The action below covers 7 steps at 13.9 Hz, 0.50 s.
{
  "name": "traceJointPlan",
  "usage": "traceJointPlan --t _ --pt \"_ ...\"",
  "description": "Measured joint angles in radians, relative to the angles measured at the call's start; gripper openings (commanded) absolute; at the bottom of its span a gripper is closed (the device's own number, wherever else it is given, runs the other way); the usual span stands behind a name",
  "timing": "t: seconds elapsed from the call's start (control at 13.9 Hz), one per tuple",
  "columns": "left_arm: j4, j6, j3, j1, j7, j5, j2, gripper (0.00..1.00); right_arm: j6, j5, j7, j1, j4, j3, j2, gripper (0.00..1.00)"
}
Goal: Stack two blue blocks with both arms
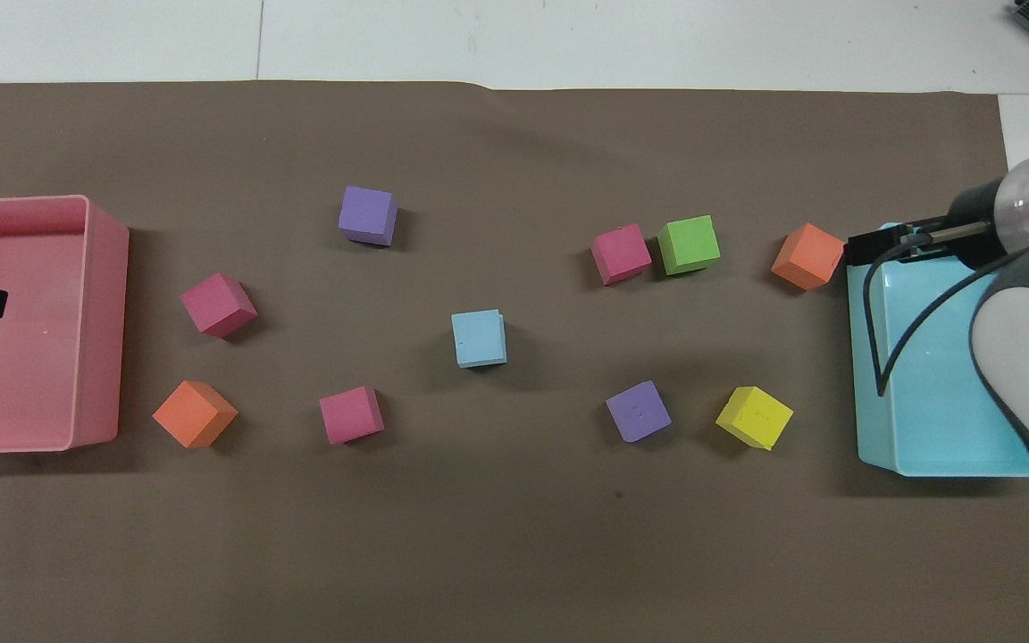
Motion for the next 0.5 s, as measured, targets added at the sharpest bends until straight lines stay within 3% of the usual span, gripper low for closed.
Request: traceJointPlan --t 0.29,0.5 --pt "-0.003 0.003 0.0 0.002 -0.015 0.0 0.02 1.0 -0.205 -0.025 0.034 -0.005 0.088 -0.001 -0.049 1.0" --pt "-0.035 0.019 0.0 0.002 -0.038 0.0 0.018 1.0 -0.282 -0.059 0.044 -0.005 0.137 -0.001 -0.052 1.0"
